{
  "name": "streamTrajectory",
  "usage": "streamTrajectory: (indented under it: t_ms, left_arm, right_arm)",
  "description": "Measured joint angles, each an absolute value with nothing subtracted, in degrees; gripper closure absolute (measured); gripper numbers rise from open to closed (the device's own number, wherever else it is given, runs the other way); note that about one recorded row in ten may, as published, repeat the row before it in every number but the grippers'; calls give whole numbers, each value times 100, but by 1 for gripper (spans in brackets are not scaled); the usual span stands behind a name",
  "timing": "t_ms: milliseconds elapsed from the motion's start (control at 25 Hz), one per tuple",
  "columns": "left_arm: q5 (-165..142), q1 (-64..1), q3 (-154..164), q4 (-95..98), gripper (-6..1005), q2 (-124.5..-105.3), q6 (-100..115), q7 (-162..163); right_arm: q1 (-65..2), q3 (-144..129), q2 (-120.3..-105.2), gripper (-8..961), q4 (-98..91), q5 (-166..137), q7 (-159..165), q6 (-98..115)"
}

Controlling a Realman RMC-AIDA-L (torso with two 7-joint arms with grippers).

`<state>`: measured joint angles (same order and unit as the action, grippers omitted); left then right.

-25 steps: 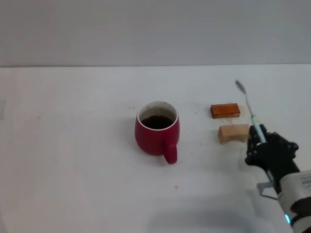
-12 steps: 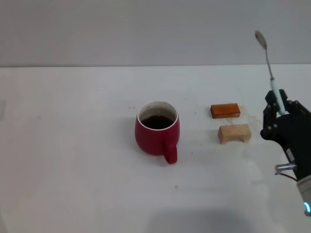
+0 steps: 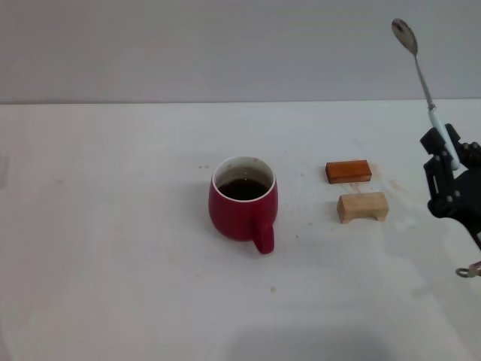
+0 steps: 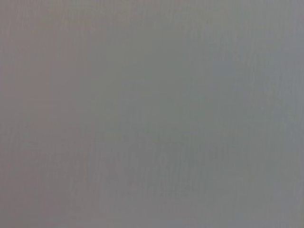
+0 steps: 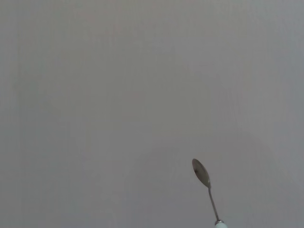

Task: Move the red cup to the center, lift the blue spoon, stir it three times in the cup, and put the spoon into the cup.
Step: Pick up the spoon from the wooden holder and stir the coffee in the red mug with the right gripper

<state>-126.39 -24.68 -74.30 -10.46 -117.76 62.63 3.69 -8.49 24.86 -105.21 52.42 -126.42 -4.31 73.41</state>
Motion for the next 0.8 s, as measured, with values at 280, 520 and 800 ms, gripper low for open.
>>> streamTrajectory:
  t_ms: [280, 520, 800]
  left_arm:
    - [-12638, -2485, -7434, -1046, 136, -11777, 6240, 368]
    - [-12638, -2502, -7435, -1045, 136, -11777, 6131, 363]
    - [-12639, -2515, -7436, -1046, 136, -11782, 6109, 360]
  right_arm:
    - [-837, 2448, -10024, 826, 5617, -12876, -135, 7256]
    - [-906, 2522, -9665, 826, 5822, -13384, 255, 6892]
    - [-818, 3005, -9494, 827, 6299, -13954, 274, 5983]
